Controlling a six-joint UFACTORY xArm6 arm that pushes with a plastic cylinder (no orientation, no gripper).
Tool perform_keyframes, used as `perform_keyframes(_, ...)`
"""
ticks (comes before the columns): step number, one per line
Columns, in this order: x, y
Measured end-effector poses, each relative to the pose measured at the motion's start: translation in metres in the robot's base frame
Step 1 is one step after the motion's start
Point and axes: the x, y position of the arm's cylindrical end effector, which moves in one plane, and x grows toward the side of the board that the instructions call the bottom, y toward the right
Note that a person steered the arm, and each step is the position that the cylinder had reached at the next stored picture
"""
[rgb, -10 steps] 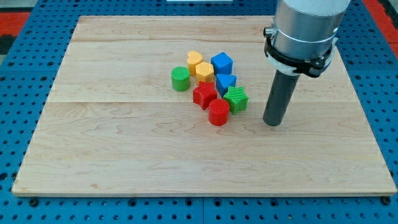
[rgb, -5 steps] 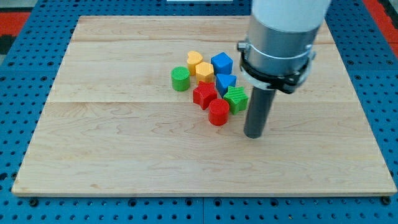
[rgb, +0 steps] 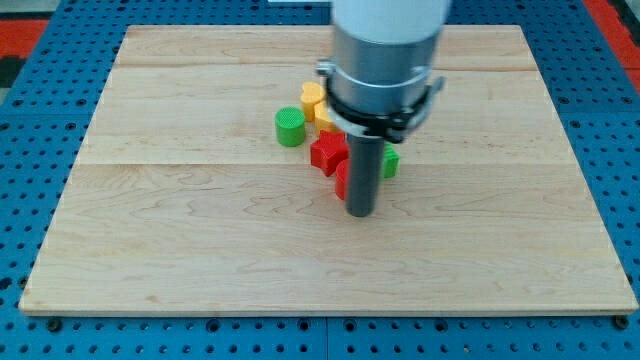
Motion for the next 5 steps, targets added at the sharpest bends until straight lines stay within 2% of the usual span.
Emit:
perform_keyframes(1,-0.026,-0.003)
perform_keyframes(4,-0.032,0.021)
perform_keyframes(5,-0.045,0.018)
